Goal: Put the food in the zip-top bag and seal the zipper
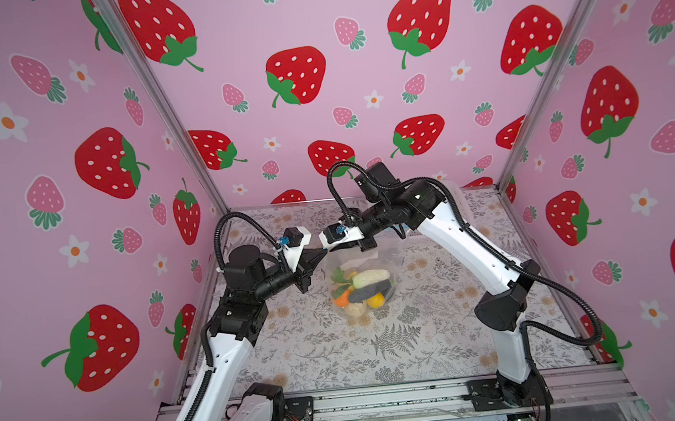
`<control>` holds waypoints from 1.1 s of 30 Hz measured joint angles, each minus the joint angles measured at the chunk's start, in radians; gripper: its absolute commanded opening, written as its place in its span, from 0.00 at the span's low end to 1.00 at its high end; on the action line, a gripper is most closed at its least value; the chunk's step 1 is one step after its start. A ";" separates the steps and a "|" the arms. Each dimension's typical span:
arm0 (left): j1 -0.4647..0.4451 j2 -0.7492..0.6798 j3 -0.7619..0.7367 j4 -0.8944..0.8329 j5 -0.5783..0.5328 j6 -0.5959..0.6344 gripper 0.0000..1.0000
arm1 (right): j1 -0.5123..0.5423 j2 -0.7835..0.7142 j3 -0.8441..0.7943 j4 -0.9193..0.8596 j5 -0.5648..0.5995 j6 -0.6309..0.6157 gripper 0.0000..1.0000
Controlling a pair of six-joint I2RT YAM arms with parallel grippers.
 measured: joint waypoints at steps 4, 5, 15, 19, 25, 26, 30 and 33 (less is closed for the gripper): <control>-0.002 0.000 0.000 -0.003 -0.003 0.002 0.00 | 0.000 0.000 0.000 0.000 0.000 0.000 0.16; -0.002 0.000 0.000 -0.005 -0.003 0.002 0.00 | 0.000 0.000 0.000 0.001 0.000 0.000 0.15; -0.003 -0.005 -0.010 0.001 -0.023 0.001 0.00 | 0.000 0.000 0.000 -0.002 0.004 0.000 0.12; -0.007 -0.014 -0.016 0.008 -0.038 -0.001 0.00 | 0.001 0.000 0.000 -0.002 0.006 0.000 0.11; -0.009 -0.021 -0.028 0.024 -0.055 -0.008 0.00 | 0.001 0.000 0.000 -0.002 0.013 0.000 0.11; -0.010 -0.022 -0.028 0.024 -0.059 -0.010 0.00 | 0.001 0.000 0.000 -0.002 0.013 0.000 0.11; -0.013 -0.032 -0.037 0.028 -0.077 -0.016 0.00 | 0.000 0.000 0.000 -0.001 0.013 0.000 0.11; -0.014 -0.037 -0.042 0.033 -0.084 -0.022 0.00 | -0.003 0.000 0.000 -0.001 0.015 0.000 0.10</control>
